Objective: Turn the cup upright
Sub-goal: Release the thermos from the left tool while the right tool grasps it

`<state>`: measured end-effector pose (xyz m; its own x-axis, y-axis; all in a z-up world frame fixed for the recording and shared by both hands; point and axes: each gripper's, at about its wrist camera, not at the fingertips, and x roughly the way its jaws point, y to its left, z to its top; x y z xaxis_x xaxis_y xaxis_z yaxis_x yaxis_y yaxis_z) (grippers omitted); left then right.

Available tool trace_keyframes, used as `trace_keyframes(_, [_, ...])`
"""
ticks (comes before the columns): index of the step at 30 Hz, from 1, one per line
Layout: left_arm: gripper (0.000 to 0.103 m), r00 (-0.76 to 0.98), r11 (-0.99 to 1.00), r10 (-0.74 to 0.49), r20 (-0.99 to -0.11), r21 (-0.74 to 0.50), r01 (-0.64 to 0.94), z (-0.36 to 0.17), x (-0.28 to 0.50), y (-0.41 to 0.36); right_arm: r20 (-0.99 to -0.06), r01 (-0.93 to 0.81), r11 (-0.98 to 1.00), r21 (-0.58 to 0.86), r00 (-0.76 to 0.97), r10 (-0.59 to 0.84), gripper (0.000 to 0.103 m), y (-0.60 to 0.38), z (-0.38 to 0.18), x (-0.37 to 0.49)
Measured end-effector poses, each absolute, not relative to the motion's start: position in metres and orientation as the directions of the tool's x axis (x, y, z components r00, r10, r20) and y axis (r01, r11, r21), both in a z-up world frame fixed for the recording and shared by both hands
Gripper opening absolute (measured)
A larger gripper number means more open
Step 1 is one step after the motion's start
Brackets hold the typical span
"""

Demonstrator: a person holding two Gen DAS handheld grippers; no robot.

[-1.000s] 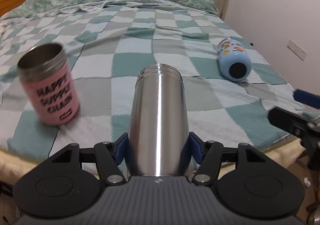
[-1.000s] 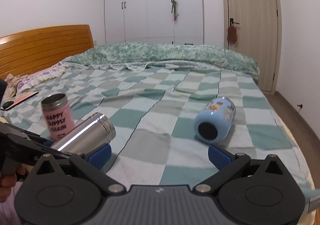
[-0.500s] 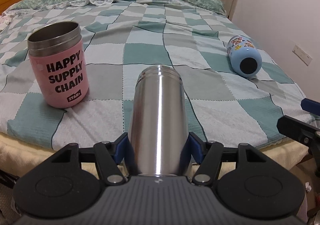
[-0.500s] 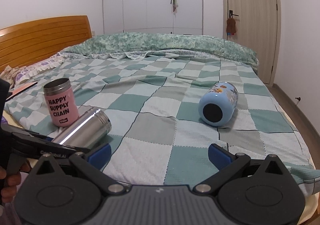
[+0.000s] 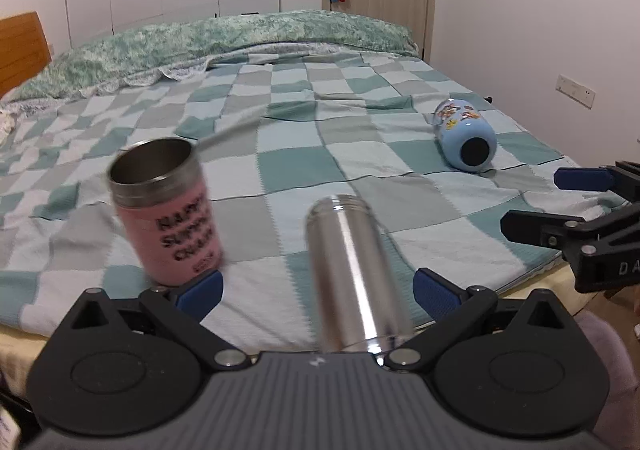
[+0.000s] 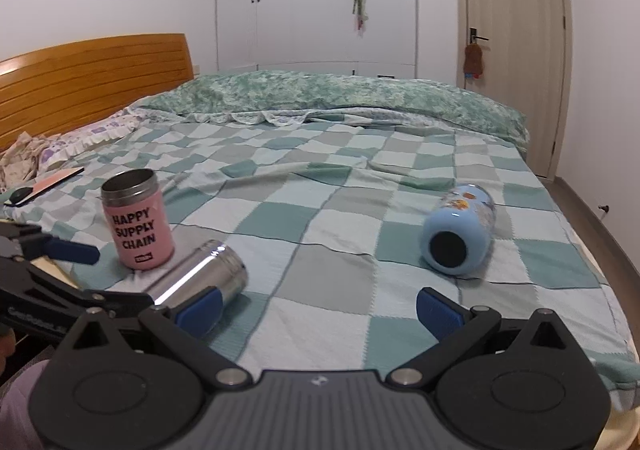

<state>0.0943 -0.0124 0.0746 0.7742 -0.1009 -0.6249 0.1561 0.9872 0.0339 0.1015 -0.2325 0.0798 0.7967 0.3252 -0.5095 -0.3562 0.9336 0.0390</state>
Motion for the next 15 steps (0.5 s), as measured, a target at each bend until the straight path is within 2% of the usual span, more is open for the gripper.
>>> trace_keyframes(4, [0.103,0.779,0.988,-0.079,-0.622,0.058,0.146,0.074,0.091,0.010,-0.534,-0.378,0.925,0.046,0.773,0.342,0.103,-0.209,0.079,0.108])
trace_keyframes(15, [0.103,0.771,0.993,-0.075,-0.633,0.020,0.113,0.060,0.096,0.073,-0.616,-0.404,0.913,0.058,0.705,0.351,0.103,-0.140,0.069,0.137])
